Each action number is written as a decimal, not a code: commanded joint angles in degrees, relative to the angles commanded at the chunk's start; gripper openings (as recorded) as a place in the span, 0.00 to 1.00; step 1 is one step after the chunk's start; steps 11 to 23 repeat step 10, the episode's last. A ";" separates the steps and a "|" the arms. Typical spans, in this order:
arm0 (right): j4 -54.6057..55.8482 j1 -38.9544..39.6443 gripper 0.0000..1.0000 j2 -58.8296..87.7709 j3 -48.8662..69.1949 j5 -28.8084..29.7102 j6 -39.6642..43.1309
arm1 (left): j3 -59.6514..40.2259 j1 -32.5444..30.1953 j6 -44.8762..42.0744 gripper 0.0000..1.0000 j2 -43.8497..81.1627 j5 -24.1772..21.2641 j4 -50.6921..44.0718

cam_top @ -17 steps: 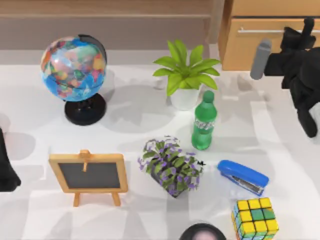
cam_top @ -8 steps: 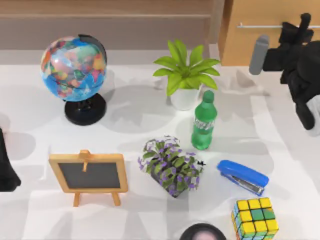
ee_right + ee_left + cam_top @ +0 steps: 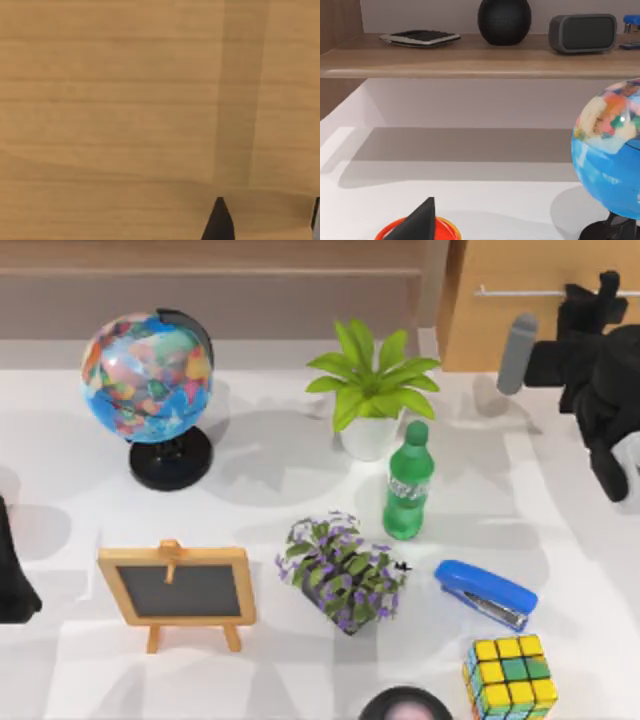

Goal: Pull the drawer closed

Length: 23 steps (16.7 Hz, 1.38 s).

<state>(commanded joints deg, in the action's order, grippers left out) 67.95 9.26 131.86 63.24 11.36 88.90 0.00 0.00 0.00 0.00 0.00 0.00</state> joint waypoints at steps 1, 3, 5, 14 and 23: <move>0.00 0.00 0.75 0.00 0.00 0.00 0.00 | 0.00 0.00 0.00 1.00 0.00 0.00 0.00; 0.00 0.00 0.90 0.00 0.00 0.00 0.00 | 0.00 0.00 0.00 1.00 0.00 0.00 0.00; 0.00 0.00 1.00 0.00 0.00 0.00 0.00 | 0.00 0.00 0.00 1.00 0.00 0.00 0.00; 0.00 0.00 1.00 0.00 0.00 0.00 0.00 | 0.00 0.00 0.00 1.00 0.00 0.00 0.00; 0.00 0.00 1.00 0.00 0.00 0.00 0.00 | 0.00 0.00 0.00 1.00 0.00 0.00 0.00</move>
